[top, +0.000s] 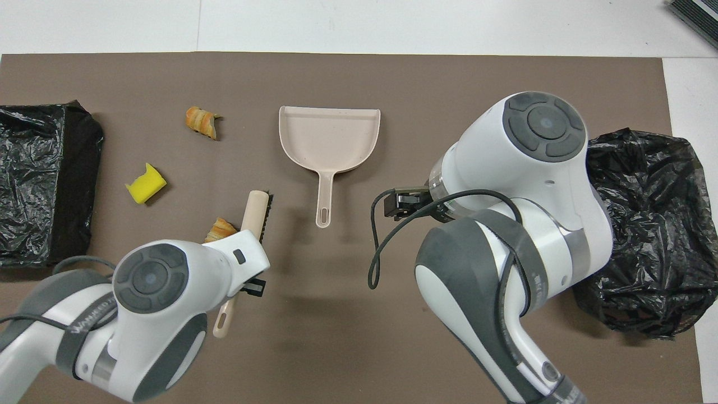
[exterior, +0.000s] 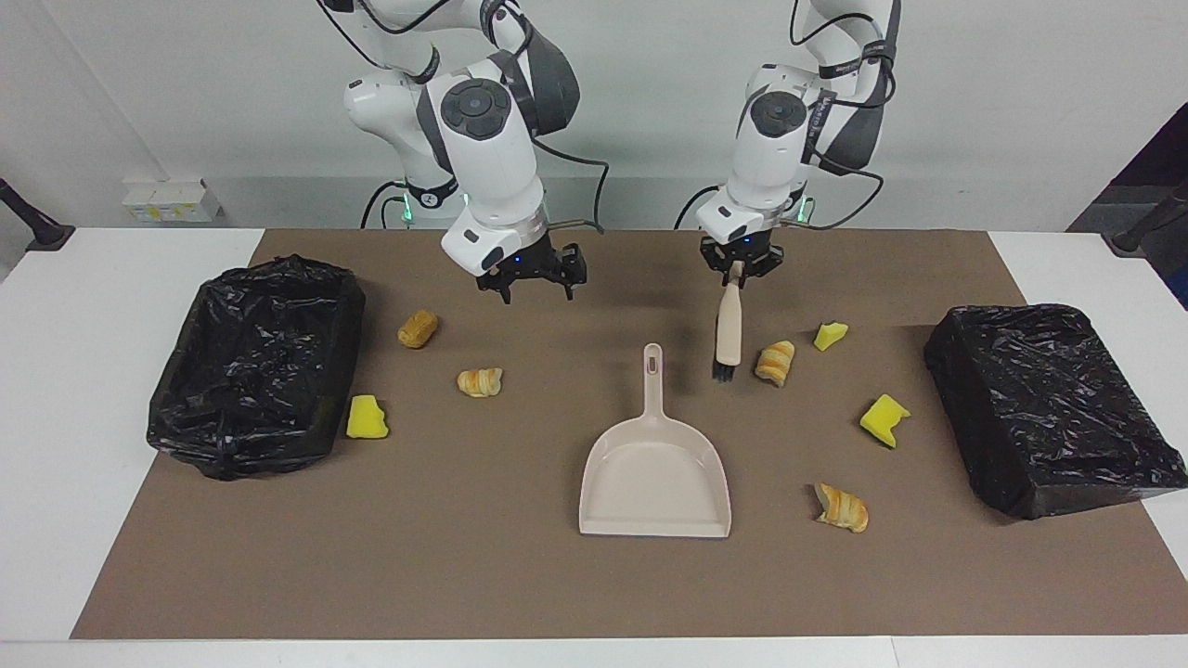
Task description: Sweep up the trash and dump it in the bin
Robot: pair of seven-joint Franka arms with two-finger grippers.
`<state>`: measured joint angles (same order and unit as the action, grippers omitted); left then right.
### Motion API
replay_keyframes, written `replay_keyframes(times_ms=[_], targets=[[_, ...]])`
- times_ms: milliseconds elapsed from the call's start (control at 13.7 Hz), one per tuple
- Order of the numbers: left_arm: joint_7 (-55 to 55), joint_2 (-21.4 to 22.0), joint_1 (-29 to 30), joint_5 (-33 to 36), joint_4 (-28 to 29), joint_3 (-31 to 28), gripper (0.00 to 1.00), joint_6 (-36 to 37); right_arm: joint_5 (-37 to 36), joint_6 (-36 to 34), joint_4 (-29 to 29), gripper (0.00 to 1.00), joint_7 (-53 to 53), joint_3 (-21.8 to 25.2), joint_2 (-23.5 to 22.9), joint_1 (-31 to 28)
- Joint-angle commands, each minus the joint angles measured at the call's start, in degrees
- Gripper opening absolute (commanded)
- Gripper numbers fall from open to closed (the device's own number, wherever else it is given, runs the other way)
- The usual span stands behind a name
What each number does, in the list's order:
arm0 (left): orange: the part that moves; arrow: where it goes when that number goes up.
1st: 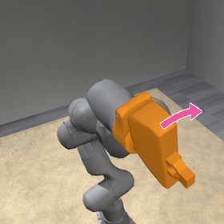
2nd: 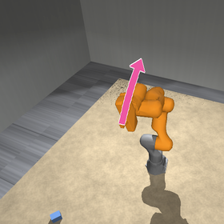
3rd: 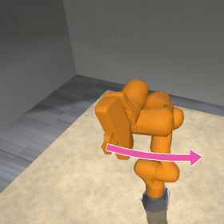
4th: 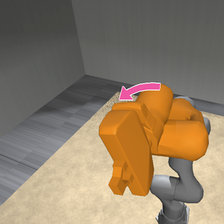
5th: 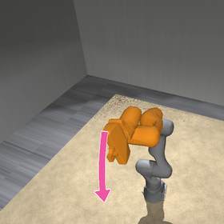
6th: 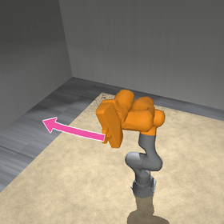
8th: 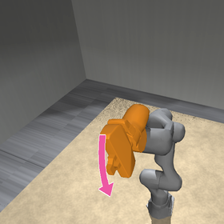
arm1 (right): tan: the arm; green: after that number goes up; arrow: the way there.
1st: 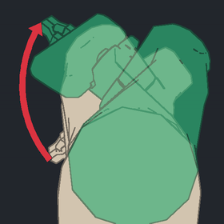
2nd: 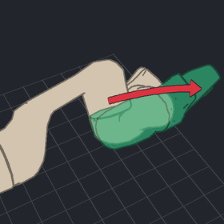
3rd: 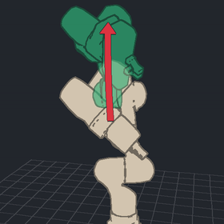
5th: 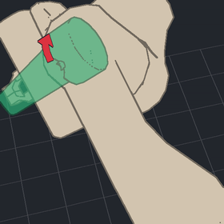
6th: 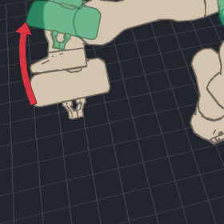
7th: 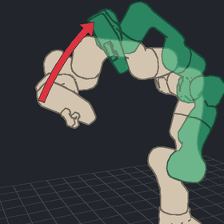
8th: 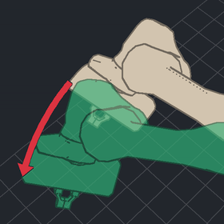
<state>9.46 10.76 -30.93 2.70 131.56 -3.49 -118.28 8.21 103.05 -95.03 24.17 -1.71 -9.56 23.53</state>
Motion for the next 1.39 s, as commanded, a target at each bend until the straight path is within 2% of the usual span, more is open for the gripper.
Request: replay_keyframes(times_ms=[0,220,439,585,732,805,951,1098,1317], targets=[[-13.3,-7.5,6.9,1.0,-9.3,0.7,0.0,1.0,0.6,3.4,-1.7,1.0,4.4,0.0,0.1,3.6],[-28.2,-14.8,13.6,2.6,-19.6,0.7,0.0,0.9,-5.0,5.1,-0.6,0.99,8.8,0.0,-3.3,9.4],[-40.3,-23.7,18.5,6.5,-31.3,0.7,0.0,-1.3,-6.3,9.3,1.2,0.99,13.0,0.2,-7.6,12.1],[-47.3,-28.9,22.6,7.0,-36.6,0.7,0.0,-3.8,-8.8,9.9,6.0,0.97,18.2,0.2,-12.9,12.9],[-60.0,-33.8,23.1,10.0,-40.8,0.5,0.0,-8.4,-12.0,13.2,10.0,0.97,22.9,0.1,-17.7,13.9],[-62.5,-36.7,24.6,12.8,-44.6,0.6,0.0,-9.0,-12.1,15.2,10.9,0.96,23.4,0.2,-19.4,14.0],[-62.8,-42.1,25.0,13.5,-50.9,0.6,0.0,-8.9,-12.9,18.7,11.6,0.93,24.8,0.4,-21.4,14.4],[-66.4,-44.6,25.7,13.8,-53.2,0.6,0.0,-9.4,-16.6,20.9,11.6,0.86,26.1,0.4,-23.0,15.0],[-68.3,-45.8,25.0,19.2,-51.5,0.7,0.0,-10.8,-19.6,21.3,11.4,0.74,28.5,0.2,-23.0,15.8]])
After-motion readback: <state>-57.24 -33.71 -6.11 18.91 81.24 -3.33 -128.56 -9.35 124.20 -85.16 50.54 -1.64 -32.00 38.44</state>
